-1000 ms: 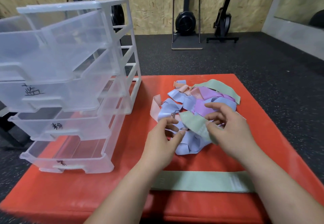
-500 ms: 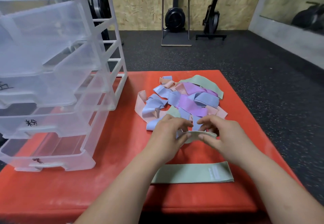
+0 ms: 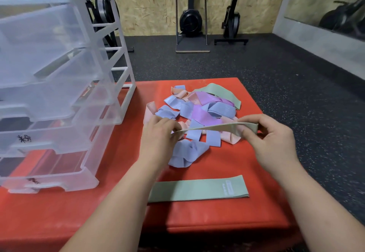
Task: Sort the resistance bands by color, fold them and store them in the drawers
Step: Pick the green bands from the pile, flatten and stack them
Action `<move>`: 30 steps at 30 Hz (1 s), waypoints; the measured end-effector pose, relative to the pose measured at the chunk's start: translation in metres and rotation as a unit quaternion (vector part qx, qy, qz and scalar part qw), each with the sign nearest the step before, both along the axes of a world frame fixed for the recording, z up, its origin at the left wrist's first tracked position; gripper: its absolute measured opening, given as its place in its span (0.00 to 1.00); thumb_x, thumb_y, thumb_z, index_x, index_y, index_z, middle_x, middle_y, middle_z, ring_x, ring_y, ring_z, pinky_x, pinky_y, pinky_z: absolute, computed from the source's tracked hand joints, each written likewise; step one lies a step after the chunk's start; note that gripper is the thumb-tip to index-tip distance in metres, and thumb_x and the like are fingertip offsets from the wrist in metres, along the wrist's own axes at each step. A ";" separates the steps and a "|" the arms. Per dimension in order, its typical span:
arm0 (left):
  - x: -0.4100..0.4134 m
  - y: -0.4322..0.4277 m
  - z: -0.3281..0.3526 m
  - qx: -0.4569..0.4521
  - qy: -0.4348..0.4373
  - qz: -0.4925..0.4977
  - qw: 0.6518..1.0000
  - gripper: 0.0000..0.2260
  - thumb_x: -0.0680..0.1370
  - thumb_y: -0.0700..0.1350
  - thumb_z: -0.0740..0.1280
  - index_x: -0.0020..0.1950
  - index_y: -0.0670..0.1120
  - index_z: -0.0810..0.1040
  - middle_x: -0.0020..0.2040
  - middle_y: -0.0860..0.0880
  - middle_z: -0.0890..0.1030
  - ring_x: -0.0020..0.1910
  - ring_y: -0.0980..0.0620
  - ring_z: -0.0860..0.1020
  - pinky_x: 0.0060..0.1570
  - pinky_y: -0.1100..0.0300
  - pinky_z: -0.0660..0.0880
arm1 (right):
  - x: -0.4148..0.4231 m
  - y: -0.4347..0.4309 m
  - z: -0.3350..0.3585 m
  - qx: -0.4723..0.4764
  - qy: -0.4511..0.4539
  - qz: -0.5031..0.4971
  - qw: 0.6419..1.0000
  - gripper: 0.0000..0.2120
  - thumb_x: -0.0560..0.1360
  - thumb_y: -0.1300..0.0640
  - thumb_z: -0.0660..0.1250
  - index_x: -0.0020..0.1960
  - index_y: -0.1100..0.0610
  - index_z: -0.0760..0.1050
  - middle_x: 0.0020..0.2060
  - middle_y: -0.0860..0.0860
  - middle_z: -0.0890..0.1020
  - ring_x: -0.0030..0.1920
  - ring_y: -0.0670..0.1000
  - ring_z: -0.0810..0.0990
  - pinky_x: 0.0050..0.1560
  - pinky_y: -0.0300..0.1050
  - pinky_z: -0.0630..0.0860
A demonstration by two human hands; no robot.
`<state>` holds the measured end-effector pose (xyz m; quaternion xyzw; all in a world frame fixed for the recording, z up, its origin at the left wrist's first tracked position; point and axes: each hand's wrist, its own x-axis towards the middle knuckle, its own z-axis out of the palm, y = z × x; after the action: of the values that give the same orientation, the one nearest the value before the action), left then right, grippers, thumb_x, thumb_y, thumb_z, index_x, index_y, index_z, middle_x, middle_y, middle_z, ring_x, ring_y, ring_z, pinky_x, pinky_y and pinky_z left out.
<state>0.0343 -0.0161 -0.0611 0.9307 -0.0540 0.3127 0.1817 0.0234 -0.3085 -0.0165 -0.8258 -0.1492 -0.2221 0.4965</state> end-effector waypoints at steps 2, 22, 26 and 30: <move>-0.007 0.007 0.005 0.010 0.019 0.003 1.000 0.04 0.76 0.46 0.78 0.46 0.54 0.85 0.42 0.58 0.84 0.49 0.48 0.75 0.45 0.54 0.65 | 0.001 -0.008 0.000 0.058 0.043 -0.002 0.997 0.10 0.75 0.60 0.77 0.52 0.48 0.84 0.47 0.45 0.87 0.49 0.49 0.86 0.54 0.55 0.82; -0.113 0.059 -0.001 -0.351 0.221 0.033 0.909 0.09 0.74 0.40 0.77 0.49 0.53 0.85 0.42 0.50 0.87 0.40 0.52 0.84 0.42 0.56 0.81 | -0.038 -0.025 -0.034 0.018 0.295 0.002 0.955 0.12 0.72 0.64 0.79 0.53 0.54 0.84 0.39 0.57 0.86 0.31 0.50 0.79 0.38 0.45 0.79; -0.122 0.055 -0.005 -0.197 0.213 0.056 0.955 0.10 0.70 0.40 0.77 0.46 0.53 0.83 0.39 0.56 0.84 0.38 0.59 0.82 0.43 0.65 0.77 | -0.040 -0.023 -0.043 -0.127 0.230 -0.047 0.964 0.12 0.68 0.57 0.82 0.47 0.46 0.83 0.38 0.47 0.86 0.36 0.49 0.83 0.45 0.46 0.80; -0.125 0.053 -0.012 -0.132 0.214 0.043 0.967 0.11 0.71 0.39 0.75 0.49 0.53 0.83 0.41 0.56 0.83 0.39 0.57 0.80 0.44 0.57 0.78 | -0.047 -0.017 -0.052 -0.191 0.181 -0.044 0.964 0.12 0.69 0.58 0.81 0.48 0.46 0.83 0.38 0.44 0.84 0.37 0.44 0.82 0.41 0.37 0.73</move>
<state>-0.0909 0.0364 -0.0730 0.9454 0.0678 0.1178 0.2962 -0.0239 -0.3254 -0.0683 -0.9373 -0.0598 -0.0586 0.3382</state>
